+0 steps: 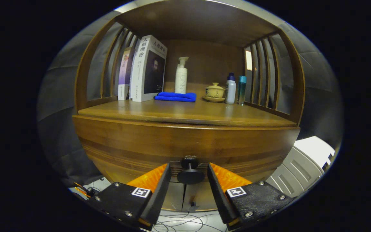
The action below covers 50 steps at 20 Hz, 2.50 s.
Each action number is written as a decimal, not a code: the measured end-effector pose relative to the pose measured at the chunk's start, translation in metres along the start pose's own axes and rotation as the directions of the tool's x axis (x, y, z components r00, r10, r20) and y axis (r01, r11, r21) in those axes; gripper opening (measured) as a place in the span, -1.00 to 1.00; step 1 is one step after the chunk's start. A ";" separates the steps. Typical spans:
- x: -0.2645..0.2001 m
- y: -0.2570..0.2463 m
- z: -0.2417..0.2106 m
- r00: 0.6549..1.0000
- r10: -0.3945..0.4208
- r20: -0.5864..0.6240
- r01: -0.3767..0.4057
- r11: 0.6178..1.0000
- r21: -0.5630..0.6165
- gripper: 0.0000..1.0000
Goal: Pull open the drawer, take out the items inside it, and place them on the countertop above the cabinet.
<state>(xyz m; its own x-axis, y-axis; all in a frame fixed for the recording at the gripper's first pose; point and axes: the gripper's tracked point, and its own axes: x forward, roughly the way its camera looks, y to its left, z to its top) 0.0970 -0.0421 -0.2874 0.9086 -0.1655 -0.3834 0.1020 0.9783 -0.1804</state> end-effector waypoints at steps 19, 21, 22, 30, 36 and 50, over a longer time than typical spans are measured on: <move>-0.031 -0.007 -0.018 0.999 0.027 0.027 -0.028 0.998 0.050 -0.39; -0.043 -0.009 -0.022 1.000 0.011 0.023 -0.013 0.997 0.079 -0.39; -0.050 -0.009 -0.023 1.000 0.005 0.018 -0.006 0.996 0.086 -0.39; -0.098 -0.010 -0.039 1.000 0.009 0.026 -0.010 0.999 0.037 -0.40; -0.129 -0.009 -0.051 1.000 0.024 0.013 -0.025 1.000 0.016 -0.39; -0.178 -0.008 -0.071 0.997 0.058 -0.045 -0.057 0.998 0.023 -0.40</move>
<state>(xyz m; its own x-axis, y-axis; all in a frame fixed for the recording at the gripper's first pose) -0.0938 -0.0293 -0.2819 0.8941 -0.1135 -0.4333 0.0590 0.9888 -0.1374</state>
